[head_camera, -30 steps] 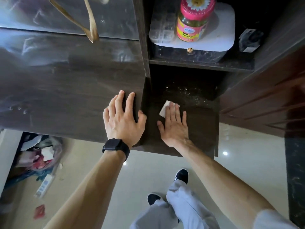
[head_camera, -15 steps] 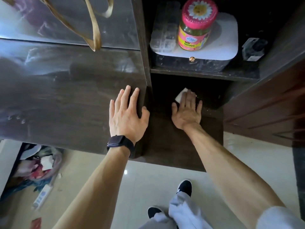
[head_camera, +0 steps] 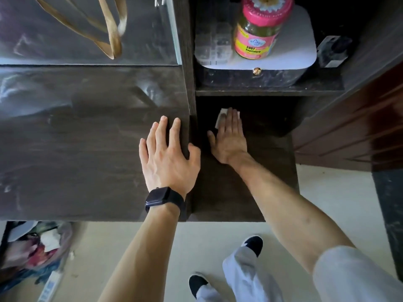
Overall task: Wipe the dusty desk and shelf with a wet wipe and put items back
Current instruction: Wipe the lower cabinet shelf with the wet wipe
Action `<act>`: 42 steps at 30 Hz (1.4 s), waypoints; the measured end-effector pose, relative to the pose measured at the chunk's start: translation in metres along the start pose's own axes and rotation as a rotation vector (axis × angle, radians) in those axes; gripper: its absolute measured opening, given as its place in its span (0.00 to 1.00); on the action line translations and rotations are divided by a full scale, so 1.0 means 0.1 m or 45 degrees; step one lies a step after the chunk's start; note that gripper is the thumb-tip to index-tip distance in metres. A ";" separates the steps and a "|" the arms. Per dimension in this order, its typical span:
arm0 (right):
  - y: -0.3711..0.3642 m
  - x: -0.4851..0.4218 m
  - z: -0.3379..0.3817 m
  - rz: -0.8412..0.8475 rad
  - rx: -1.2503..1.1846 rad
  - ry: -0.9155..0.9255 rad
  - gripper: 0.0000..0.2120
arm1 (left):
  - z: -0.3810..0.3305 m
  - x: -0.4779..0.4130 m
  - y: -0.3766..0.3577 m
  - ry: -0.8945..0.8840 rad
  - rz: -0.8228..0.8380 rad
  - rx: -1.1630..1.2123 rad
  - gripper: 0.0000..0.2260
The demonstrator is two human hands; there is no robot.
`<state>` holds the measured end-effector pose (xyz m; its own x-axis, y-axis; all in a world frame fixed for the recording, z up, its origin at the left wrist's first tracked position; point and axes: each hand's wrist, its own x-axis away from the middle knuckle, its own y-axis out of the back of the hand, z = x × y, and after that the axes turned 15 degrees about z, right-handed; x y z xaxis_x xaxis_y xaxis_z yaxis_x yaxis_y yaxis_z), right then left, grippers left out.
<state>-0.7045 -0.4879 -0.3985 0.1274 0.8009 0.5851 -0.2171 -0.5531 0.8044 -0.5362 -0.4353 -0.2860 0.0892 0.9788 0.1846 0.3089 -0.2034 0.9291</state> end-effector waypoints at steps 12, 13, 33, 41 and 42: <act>-0.62 1.24 -0.44 0.066 -0.369 -0.371 0.44 | -0.04 0.03 0.06 -0.012 0.029 0.011 0.27; -0.67 1.30 -0.45 0.061 -0.291 -0.319 0.43 | -0.04 0.03 0.06 -0.009 0.034 0.010 0.27; -0.43 0.91 -1.09 0.004 -0.377 -0.402 0.42 | -0.05 -0.01 0.07 0.004 0.146 -0.039 0.31; -0.54 1.31 -1.23 0.066 -0.059 -0.105 0.42 | -0.06 -0.01 0.07 0.018 0.130 -0.029 0.31; -0.61 1.38 -1.20 0.083 -0.002 -0.057 0.42 | -0.06 -0.01 0.07 0.022 0.129 -0.030 0.31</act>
<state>-0.7896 -0.3159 -0.3788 0.1561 0.7524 0.6400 -0.2279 -0.6030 0.7645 -0.5399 -0.4375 -0.2780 0.1026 0.9535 0.2834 0.2765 -0.3010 0.9127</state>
